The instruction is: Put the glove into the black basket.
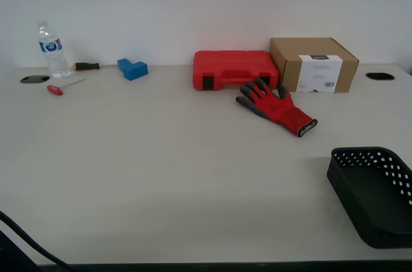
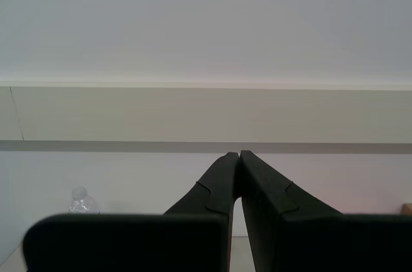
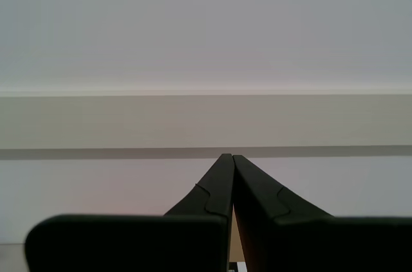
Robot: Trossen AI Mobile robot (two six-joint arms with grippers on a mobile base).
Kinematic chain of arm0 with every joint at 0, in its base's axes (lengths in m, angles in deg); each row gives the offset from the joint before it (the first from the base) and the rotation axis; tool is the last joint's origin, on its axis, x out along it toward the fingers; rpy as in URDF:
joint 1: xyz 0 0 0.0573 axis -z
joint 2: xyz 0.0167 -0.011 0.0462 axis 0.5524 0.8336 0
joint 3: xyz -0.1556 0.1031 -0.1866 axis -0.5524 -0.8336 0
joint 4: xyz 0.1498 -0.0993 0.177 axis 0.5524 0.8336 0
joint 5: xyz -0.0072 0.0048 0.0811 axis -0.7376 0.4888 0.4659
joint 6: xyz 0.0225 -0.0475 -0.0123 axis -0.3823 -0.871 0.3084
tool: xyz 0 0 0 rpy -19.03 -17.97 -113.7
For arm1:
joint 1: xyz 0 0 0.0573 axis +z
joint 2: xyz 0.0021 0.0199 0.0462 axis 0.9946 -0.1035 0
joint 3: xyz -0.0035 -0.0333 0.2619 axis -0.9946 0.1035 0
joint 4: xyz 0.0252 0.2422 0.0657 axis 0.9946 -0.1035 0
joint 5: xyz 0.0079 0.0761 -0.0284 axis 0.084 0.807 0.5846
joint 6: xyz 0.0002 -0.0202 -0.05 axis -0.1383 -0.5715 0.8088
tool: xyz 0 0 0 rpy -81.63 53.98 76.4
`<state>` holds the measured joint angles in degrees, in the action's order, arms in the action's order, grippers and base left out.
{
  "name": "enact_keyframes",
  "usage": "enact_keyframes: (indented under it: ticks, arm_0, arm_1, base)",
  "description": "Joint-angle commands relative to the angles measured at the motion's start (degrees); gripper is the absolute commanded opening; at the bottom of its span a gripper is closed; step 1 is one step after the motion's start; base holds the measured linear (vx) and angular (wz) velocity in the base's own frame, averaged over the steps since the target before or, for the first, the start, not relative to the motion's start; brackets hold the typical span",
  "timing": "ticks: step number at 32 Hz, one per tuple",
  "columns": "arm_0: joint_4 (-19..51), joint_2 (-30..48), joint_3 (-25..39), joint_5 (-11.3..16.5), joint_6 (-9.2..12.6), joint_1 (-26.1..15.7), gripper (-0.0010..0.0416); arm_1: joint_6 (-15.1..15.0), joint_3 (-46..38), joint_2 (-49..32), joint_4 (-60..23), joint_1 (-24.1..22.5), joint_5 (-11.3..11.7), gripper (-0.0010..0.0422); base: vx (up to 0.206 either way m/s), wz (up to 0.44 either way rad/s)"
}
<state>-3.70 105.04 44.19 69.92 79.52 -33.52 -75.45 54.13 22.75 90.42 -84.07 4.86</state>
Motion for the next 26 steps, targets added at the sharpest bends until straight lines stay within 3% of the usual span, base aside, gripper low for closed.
enact_keyframes:
  ticks: [1,26]
  arm_0:
    - [-0.22,0.0,0.04,0.0,0.09,0.0,0.0001]
    - [-0.22,0.0,0.04,0.0,0.09,0.0,0.0001]
  arm_1:
    - [0.0,-0.09,-0.02,0.31,-0.02,0.07,0.0]
    - [-0.02,-0.09,-0.02,0.31,-0.02,0.07,0.0]
  base:
    - [0.0,0.0]
    - [0.0,0.0]
